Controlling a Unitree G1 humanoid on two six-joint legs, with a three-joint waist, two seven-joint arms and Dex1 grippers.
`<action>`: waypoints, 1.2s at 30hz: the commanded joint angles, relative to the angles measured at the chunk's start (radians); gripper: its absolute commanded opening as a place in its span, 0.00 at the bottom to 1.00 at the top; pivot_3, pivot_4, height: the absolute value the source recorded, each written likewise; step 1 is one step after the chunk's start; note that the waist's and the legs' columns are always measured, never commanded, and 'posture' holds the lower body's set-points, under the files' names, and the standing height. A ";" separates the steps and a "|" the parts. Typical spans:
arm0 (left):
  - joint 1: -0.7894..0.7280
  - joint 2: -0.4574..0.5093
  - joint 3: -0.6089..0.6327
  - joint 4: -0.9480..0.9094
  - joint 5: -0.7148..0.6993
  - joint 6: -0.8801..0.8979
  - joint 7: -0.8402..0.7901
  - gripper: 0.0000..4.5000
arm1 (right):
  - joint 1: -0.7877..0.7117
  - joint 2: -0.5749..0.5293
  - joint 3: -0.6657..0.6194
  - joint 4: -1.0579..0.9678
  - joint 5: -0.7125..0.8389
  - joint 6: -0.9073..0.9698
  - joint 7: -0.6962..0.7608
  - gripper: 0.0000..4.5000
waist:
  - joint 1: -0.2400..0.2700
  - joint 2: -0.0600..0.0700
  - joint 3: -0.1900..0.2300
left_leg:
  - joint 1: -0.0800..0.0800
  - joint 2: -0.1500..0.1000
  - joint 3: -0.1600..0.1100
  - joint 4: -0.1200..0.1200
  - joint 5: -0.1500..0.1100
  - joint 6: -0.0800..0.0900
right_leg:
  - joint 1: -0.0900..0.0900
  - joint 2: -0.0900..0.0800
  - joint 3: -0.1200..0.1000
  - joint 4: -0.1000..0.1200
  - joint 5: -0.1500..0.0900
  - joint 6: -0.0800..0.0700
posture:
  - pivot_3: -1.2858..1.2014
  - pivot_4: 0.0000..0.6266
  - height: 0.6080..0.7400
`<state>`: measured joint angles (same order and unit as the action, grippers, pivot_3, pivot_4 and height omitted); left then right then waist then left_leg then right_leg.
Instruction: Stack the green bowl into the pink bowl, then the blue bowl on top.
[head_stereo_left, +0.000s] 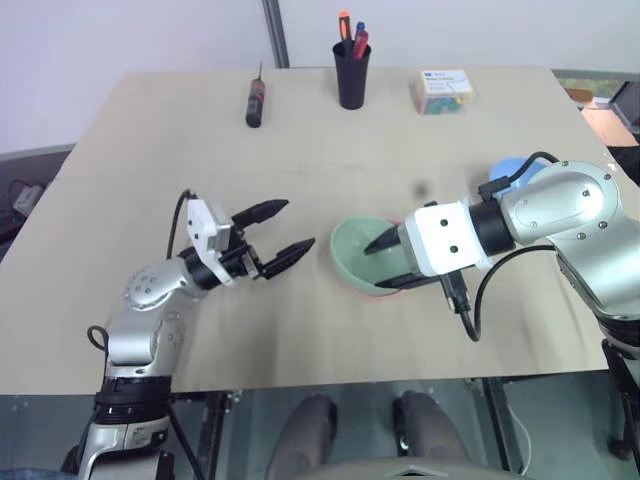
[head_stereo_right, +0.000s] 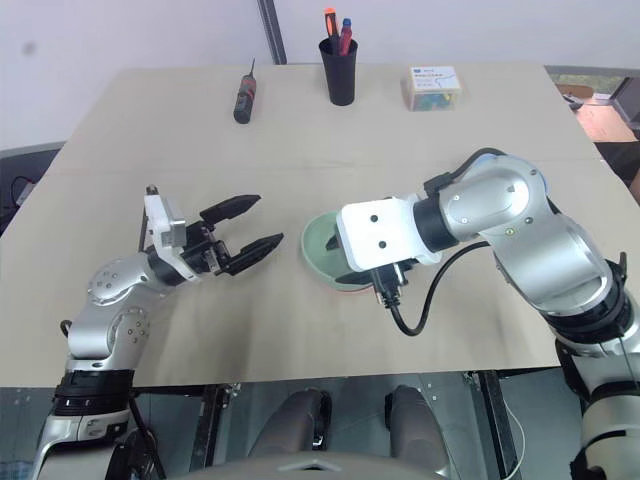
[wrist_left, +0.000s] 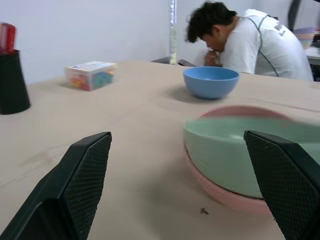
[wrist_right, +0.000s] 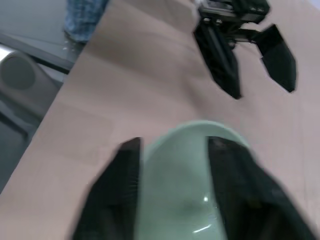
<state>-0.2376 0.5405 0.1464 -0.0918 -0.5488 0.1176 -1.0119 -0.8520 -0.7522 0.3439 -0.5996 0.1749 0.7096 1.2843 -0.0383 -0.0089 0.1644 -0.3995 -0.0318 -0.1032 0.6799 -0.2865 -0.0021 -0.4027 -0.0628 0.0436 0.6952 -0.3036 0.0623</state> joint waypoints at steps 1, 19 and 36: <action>-0.027 0.000 -0.001 -0.002 0.001 -0.025 -0.018 1.00 | -0.031 -0.076 -0.037 -0.012 0.001 0.058 -0.013 0.52 | 0.001 0.000 0.000 | 0.000 0.000 0.000 0.000 0.000 0.000 | 0.000 0.000 0.000 0.000 0.000 0.000 | 0.52 0.24 1.00; -0.154 -0.121 -0.067 0.014 0.004 -0.066 -0.034 1.00 | 0.135 -0.172 -0.143 0.646 -0.207 -0.056 -0.362 0.52 | -0.001 -0.001 0.000 | 0.000 0.000 0.002 0.001 0.000 0.000 | 0.000 0.001 0.001 0.000 0.000 0.000 | 0.52 0.24 1.00; -0.143 -0.140 -0.065 0.021 0.001 -0.102 -0.043 1.00 | 0.037 -0.065 -0.100 1.024 -0.320 -0.309 -0.400 0.07 | -0.003 -0.001 0.000 | 0.000 0.000 0.003 0.001 0.000 0.000 | 0.000 0.005 0.002 0.000 0.000 0.000 | 0.52 0.24 1.00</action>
<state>-0.3859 0.3996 0.0688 -0.0579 -0.5425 0.0355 -1.0525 -0.7879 -0.8079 0.2582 0.4299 -0.1319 0.4237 0.8844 -0.0412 -0.0097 0.1646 -0.3995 -0.0316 -0.0999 0.6811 -0.2865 -0.0019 -0.4026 -0.0577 0.0460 0.6955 -0.3036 0.0624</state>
